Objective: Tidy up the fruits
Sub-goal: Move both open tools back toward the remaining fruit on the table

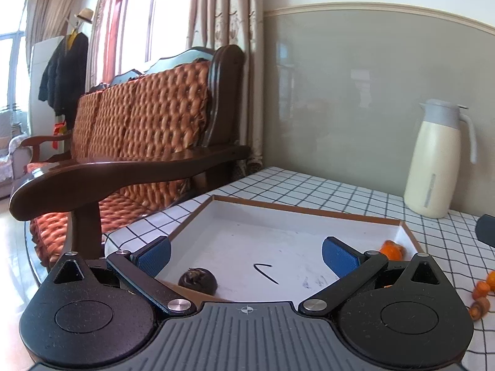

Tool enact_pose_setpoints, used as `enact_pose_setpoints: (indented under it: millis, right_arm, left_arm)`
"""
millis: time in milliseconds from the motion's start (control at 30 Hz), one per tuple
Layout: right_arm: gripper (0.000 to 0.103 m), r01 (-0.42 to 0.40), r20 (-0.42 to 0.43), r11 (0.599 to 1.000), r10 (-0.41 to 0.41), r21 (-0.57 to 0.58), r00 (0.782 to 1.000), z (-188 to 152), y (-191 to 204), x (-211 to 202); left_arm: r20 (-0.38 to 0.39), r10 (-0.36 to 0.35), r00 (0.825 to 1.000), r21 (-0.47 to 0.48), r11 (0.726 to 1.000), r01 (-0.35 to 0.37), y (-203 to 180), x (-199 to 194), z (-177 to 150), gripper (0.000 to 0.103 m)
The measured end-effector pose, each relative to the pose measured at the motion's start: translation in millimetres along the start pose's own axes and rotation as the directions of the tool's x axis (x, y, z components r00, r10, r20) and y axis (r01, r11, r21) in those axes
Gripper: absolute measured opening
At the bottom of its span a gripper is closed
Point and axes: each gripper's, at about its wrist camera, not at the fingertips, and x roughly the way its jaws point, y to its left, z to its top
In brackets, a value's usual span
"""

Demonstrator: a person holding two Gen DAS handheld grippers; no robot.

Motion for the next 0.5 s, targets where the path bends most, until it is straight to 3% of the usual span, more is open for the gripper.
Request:
enact_pose_setpoints:
  millis: [500]
  right_arm:
    - [0.097, 0.021, -0.047, 1.000, -0.021, -0.003, 0.999, -4, -28, -35]
  left_arm:
    - [-0.014, -0.122, 0.992, 0.051, 0.991, 0.123, -38, -30, -11, 0.103]
